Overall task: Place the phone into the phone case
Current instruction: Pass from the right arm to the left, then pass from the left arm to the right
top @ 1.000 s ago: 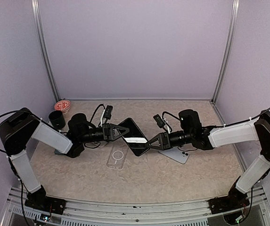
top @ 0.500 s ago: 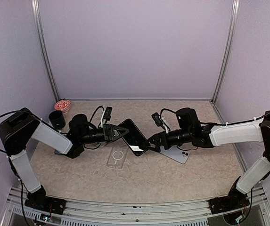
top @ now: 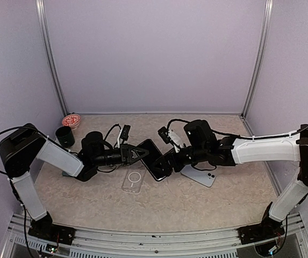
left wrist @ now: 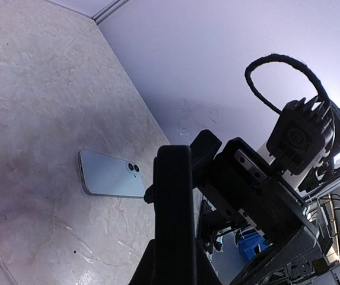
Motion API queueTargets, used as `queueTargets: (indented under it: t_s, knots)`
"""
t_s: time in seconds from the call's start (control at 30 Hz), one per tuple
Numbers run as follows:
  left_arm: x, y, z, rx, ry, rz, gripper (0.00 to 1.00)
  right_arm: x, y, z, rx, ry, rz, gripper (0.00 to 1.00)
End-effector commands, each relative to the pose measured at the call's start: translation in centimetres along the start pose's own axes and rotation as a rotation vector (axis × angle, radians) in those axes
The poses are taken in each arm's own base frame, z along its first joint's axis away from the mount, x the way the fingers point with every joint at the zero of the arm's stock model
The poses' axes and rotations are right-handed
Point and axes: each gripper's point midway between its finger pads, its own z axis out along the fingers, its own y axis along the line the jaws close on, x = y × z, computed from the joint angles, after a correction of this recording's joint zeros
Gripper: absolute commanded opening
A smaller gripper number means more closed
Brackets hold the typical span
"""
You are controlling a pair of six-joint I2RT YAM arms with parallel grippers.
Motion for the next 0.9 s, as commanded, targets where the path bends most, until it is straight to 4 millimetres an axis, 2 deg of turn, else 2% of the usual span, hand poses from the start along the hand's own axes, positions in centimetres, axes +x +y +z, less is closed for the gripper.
queueTargets:
  t_s: [0.0, 0.43, 0.87]
  knots:
    - [-1.2, -1.4, 0.8, 0.043, -0.030, 0.037, 0.00, 1.5, -0.7, 1.3, 0.087, 0.074, -0.044, 0.99]
    - [-1.1, -1.2, 1.1, 0.032, -0.024, 0.035, 0.00, 1.5, 0.5, 2.7, 0.100, 0.100, -0.084, 0.99]
    - [-1.1, -0.8, 1.2, 0.021, -0.025, 0.022, 0.00, 3.0, -0.5, 4.5, 0.219, 0.167, -0.105, 0.99]
